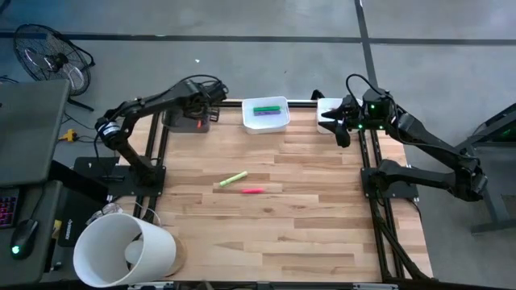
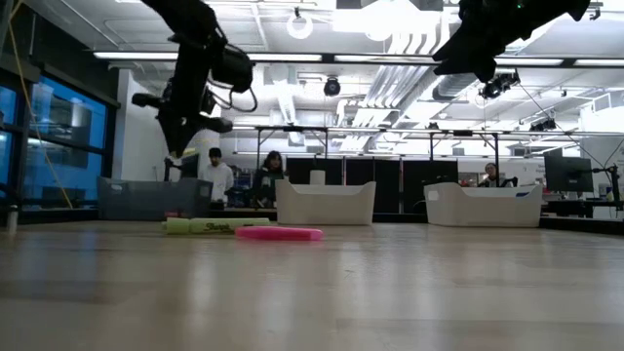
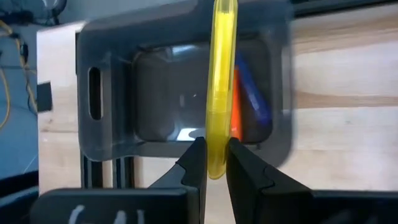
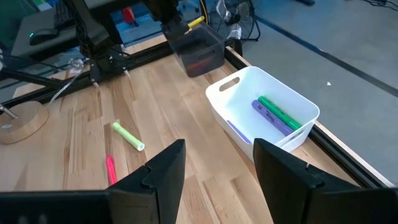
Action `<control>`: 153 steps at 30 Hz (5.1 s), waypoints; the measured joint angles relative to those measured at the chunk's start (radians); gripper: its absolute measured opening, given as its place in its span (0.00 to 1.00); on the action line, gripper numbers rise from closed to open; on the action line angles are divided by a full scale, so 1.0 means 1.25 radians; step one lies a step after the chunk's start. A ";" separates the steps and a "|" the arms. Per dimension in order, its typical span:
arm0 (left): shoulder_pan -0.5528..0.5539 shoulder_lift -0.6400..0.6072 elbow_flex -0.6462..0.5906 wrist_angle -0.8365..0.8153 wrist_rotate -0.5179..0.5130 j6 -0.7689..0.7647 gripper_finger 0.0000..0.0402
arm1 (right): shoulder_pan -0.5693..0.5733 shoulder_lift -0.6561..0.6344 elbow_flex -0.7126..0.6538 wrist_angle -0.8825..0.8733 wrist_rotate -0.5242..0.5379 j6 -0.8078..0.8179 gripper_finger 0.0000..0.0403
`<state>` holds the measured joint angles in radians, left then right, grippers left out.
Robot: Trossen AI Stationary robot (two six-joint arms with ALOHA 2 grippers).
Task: Pick & Place Markers
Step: Put the yellow pen into the black bin, then adjust the black bin
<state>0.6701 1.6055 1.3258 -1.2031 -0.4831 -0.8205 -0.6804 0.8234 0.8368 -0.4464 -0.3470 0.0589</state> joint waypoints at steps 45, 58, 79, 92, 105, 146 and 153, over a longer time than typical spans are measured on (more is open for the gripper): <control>0.097 0.001 -0.157 0.161 0.076 -0.034 0.09 | 0.000 0.000 0.000 -0.028 -0.002 -0.012 0.44; 0.097 0.063 -0.157 0.170 0.091 -0.042 0.09 | 0.000 0.000 0.000 -0.028 -0.002 -0.010 0.44; 0.097 0.063 -0.157 0.167 0.085 -0.039 0.22 | 0.000 0.000 0.000 -0.028 -0.003 -0.010 0.44; 0.092 0.047 -0.156 0.165 0.085 0.004 0.23 | 0.000 0.000 0.000 -0.028 -0.003 -0.010 0.44; -0.077 -0.001 -0.156 0.190 0.055 0.109 0.23 | 0.000 0.000 0.000 -0.028 -0.003 -0.002 0.44; -0.225 0.000 0.131 0.072 0.549 0.371 0.23 | 0.000 0.000 0.000 -0.075 -0.021 -0.013 0.44; -0.265 0.000 0.025 0.136 0.488 0.292 0.23 | 0.000 0.000 0.000 -0.073 -0.021 -0.013 0.44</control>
<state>0.3389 1.6051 1.3576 -1.0336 0.1275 -0.4553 -0.6800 0.8234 0.8364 -0.5381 -0.3733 0.0429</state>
